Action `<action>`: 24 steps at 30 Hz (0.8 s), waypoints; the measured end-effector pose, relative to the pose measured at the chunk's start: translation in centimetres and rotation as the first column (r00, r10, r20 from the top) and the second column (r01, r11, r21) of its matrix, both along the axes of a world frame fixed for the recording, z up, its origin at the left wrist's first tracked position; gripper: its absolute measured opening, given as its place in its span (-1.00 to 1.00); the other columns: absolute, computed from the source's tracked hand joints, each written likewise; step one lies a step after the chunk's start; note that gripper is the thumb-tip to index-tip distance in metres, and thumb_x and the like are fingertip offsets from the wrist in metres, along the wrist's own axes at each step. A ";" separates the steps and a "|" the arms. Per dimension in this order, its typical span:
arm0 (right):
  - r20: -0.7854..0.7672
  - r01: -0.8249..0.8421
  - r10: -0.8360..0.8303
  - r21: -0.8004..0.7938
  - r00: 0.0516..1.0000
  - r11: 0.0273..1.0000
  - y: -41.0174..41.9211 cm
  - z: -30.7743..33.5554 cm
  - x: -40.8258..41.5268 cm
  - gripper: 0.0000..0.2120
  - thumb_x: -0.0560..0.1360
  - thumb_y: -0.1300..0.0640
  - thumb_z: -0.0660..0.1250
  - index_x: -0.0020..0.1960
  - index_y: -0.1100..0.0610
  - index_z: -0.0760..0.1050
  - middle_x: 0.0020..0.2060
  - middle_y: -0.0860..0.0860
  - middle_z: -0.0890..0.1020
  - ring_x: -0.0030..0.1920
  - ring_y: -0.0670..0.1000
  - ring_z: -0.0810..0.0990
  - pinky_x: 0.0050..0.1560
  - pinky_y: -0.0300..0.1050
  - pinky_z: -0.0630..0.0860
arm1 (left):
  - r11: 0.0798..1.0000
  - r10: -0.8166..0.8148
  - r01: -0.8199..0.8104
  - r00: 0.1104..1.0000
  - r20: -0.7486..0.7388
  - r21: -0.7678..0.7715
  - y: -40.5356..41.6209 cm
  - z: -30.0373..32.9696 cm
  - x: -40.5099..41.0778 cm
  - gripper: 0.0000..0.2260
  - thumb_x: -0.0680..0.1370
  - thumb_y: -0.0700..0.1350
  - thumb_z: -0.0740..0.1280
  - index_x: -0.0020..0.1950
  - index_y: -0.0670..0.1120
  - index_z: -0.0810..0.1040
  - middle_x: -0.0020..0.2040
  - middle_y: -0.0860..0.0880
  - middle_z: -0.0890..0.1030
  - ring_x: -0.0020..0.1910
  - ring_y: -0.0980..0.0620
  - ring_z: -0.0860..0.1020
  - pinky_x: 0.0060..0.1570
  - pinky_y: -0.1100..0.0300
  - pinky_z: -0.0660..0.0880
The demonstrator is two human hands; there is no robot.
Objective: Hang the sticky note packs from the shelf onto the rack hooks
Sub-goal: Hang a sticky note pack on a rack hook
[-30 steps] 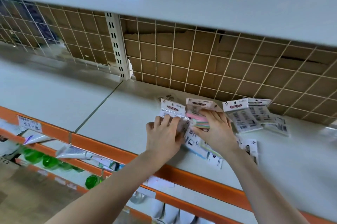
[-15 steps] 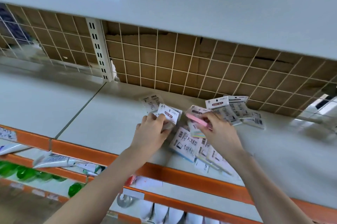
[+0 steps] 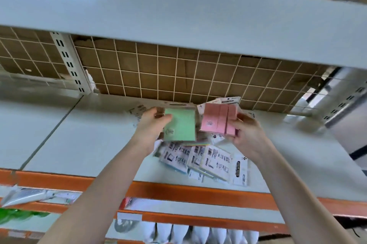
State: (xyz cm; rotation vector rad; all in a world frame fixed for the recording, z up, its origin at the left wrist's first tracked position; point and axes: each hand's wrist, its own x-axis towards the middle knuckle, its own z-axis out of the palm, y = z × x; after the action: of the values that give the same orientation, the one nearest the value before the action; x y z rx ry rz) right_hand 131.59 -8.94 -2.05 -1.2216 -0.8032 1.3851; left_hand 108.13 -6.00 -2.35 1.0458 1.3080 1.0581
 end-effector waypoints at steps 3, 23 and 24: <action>-0.223 -0.028 0.017 -0.045 0.975 0.999 -1.3 -0.6 2.6 -0.58 0.55 0.42 0.11 0.37 0.17 0.35 0.21 0.22 0.55 0.13 0.19 0.60 -0.12 0.00 0.61 | 0.985 -0.006 0.049 0.968 0.249 -0.165 -0.4 -0.7 2.8 -0.83 0.51 -0.33 0.32 -0.05 -0.06 0.48 -0.09 -0.13 0.62 -0.15 -0.08 0.60 -0.13 0.00 0.53; 0.033 0.460 -0.465 0.100 0.885 0.882 -20.0 0.1 23.3 -0.75 0.55 0.11 0.30 0.20 0.13 0.44 0.02 0.13 0.63 -0.07 0.08 0.63 -0.02 0.16 0.56 | 0.880 -0.453 0.451 0.891 -0.023 0.150 -12.2 -0.2 30.9 -0.91 0.58 -0.11 0.29 0.05 0.04 0.45 0.05 -0.05 0.60 0.07 -0.06 0.57 0.02 -0.02 0.50; 0.053 0.497 -0.504 0.108 0.862 0.861 -21.2 0.2 24.5 -0.78 0.57 0.10 0.28 0.19 0.15 0.44 0.00 0.13 0.61 -0.09 0.07 0.61 -0.05 0.14 0.55 | 0.866 -0.473 0.471 0.881 -0.030 0.171 -13.2 -0.2 32.4 -0.91 0.58 -0.11 0.29 0.05 0.04 0.44 0.05 -0.04 0.60 0.06 -0.03 0.56 -0.03 0.06 0.49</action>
State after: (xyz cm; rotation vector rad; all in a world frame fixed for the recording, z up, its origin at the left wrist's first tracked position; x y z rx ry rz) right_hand 156.13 -30.14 -1.83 -1.3052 -0.5381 0.8675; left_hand 140.56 -19.22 -2.53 1.4029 0.8868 0.8060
